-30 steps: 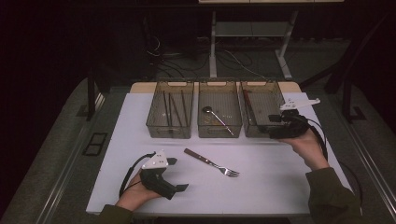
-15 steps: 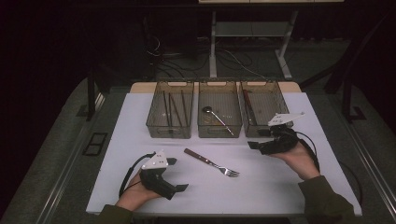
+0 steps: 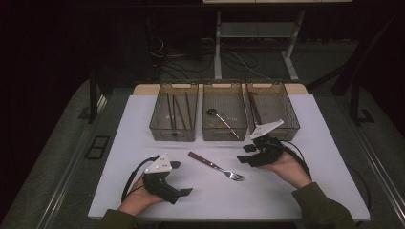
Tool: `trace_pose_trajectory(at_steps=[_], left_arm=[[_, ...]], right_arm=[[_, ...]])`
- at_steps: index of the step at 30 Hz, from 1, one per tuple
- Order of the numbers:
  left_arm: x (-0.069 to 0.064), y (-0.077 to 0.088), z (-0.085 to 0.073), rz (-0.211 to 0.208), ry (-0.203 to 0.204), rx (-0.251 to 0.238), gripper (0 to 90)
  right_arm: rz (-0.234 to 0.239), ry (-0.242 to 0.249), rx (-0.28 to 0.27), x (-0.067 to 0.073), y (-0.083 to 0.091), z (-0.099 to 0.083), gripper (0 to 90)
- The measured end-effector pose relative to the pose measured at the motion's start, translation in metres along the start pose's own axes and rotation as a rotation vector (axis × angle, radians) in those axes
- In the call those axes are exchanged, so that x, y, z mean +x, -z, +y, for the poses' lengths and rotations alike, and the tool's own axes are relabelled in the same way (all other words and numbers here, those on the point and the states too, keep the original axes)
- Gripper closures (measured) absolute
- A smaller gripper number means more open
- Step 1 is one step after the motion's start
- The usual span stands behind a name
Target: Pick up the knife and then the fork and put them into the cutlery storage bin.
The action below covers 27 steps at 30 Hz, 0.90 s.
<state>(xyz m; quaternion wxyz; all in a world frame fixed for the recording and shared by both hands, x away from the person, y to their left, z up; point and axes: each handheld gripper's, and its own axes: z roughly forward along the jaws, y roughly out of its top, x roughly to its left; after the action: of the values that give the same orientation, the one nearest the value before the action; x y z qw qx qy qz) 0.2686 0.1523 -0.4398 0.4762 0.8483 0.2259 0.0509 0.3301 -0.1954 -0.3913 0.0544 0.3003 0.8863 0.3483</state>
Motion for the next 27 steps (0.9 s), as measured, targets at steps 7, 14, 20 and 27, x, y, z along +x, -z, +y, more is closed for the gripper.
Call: trace_pose_trajectory(at_steps=[7, 14, 20, 27], left_arm=[[0.000, 0.000, 0.000, 0.000, 0.000, 0.000, 0.0], [0.000, 0.000, 0.000, -0.001, -0.001, -0.004, 0.0], [-0.001, 0.000, 0.000, -0.003, 0.004, -0.007, 0.0], [-0.001, 0.000, 0.000, -0.004, -0.005, -0.003, 0.0]], right_arm=[[0.009, 0.039, 0.090, 0.014, -0.021, 0.022, 53.0], [0.037, 0.104, 0.214, 0.022, -0.047, 0.048, 58.2], [0.055, 0.122, 0.297, 0.029, -0.066, 0.062, 62.3], [0.063, 0.132, 0.389, 0.038, -0.086, 0.077, 64.9]])
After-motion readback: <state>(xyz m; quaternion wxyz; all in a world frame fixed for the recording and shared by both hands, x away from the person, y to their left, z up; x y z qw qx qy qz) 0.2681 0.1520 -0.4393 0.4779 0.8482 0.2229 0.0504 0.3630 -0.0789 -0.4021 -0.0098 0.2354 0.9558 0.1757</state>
